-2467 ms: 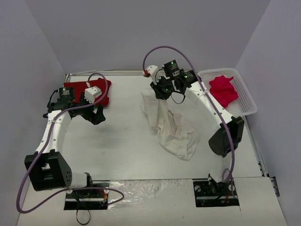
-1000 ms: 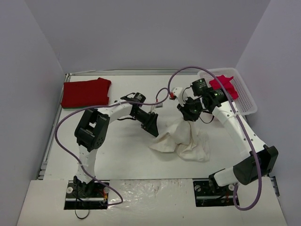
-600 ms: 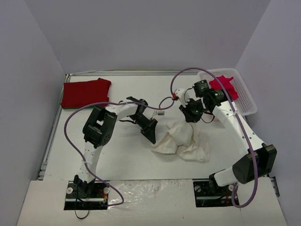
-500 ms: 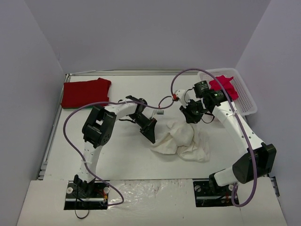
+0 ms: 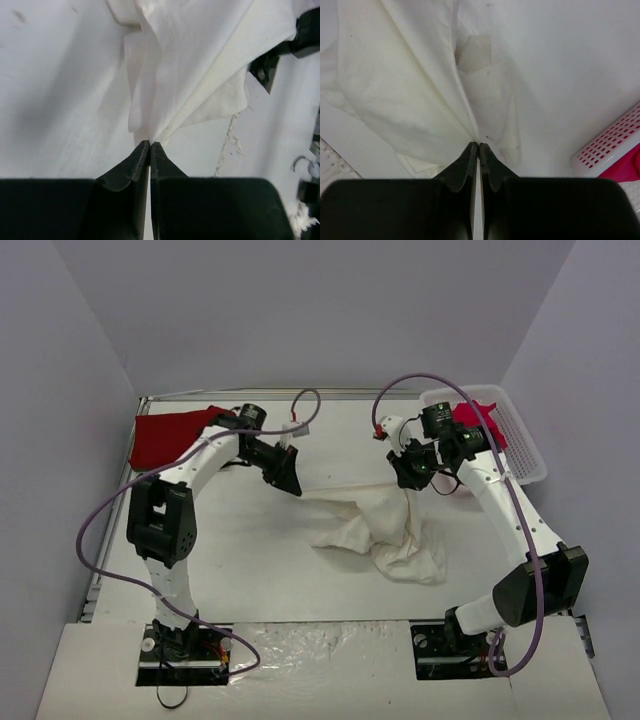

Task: Fold and stack the t-shirts
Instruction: Flatten out the tshirt

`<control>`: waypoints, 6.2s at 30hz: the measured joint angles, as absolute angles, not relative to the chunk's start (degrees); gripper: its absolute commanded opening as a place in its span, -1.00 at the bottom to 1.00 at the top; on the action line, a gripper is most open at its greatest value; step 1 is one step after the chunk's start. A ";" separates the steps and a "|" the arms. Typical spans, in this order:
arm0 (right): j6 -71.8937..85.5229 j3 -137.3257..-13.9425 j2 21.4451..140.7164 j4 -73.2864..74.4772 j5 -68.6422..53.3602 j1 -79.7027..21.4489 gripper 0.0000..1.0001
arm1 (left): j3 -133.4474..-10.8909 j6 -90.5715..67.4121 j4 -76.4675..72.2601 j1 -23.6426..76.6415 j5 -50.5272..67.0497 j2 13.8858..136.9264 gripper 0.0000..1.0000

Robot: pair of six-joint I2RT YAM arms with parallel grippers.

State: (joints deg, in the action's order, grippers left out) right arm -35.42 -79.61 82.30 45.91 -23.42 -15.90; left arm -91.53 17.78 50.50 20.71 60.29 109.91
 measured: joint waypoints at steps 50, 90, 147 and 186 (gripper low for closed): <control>-33.34 -62.67 90.63 38.35 -15.46 -13.80 0.20 | -90.11 21.96 54.98 20.12 35.55 87.81 -0.95; -31.48 -98.10 90.17 40.53 -16.86 -5.63 -1.00 | -97.01 17.37 45.67 4.75 23.09 71.00 -0.95; -36.73 -86.02 74.67 47.35 -23.73 -1.41 0.29 | -86.67 45.87 74.83 2.92 36.71 53.54 0.47; -29.98 -112.68 133.84 33.58 -13.32 -7.18 0.17 | -68.58 17.65 25.19 2.94 21.91 84.71 0.03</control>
